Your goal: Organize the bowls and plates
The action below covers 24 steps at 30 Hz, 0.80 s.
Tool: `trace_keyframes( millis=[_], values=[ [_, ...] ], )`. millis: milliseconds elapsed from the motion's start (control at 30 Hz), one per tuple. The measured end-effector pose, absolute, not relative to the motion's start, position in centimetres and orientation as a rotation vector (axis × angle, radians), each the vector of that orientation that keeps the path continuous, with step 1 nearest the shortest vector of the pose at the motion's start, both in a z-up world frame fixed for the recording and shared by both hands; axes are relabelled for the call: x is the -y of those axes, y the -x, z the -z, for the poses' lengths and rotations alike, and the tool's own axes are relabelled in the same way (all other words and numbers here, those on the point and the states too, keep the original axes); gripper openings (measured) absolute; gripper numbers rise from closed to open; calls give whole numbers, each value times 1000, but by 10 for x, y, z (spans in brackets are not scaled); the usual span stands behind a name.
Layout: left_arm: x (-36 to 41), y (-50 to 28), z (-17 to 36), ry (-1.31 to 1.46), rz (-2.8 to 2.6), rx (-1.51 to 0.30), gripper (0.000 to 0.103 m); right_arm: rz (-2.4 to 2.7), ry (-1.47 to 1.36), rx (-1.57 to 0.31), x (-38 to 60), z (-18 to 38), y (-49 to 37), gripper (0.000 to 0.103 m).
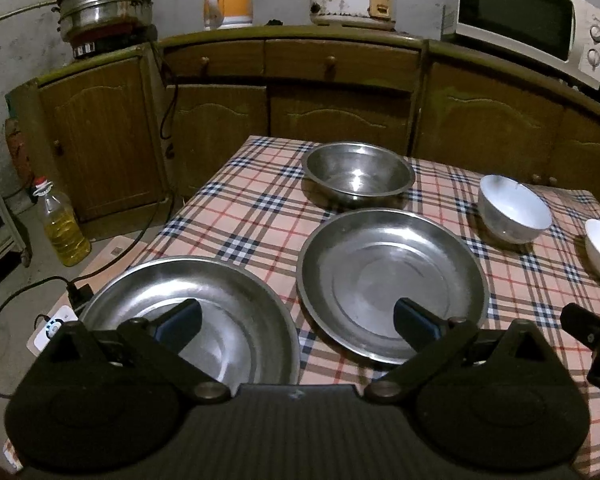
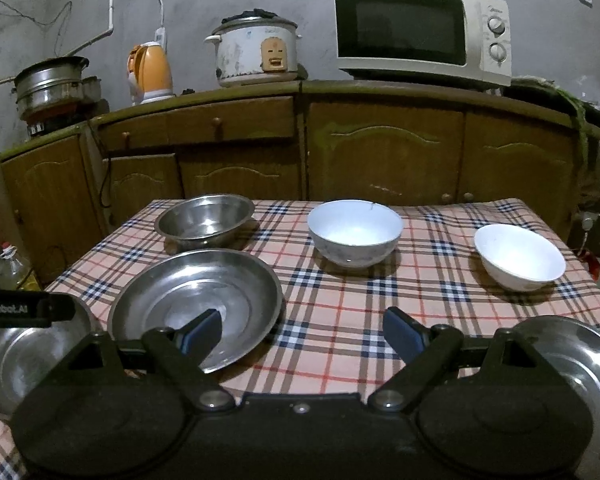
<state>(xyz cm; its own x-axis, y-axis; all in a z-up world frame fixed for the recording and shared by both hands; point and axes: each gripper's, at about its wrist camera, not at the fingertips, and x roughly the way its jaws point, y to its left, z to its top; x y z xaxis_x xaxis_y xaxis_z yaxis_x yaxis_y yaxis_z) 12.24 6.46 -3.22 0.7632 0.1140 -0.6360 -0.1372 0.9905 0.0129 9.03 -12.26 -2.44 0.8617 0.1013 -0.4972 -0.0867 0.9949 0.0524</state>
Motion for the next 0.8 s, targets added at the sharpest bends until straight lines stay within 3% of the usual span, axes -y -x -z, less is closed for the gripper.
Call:
trace_keyframes(
  millis=[800],
  values=[
    [-52, -149, 39, -1, -90, -694, 103, -33, -59, -535, 119, 36, -111, 103]
  ],
)
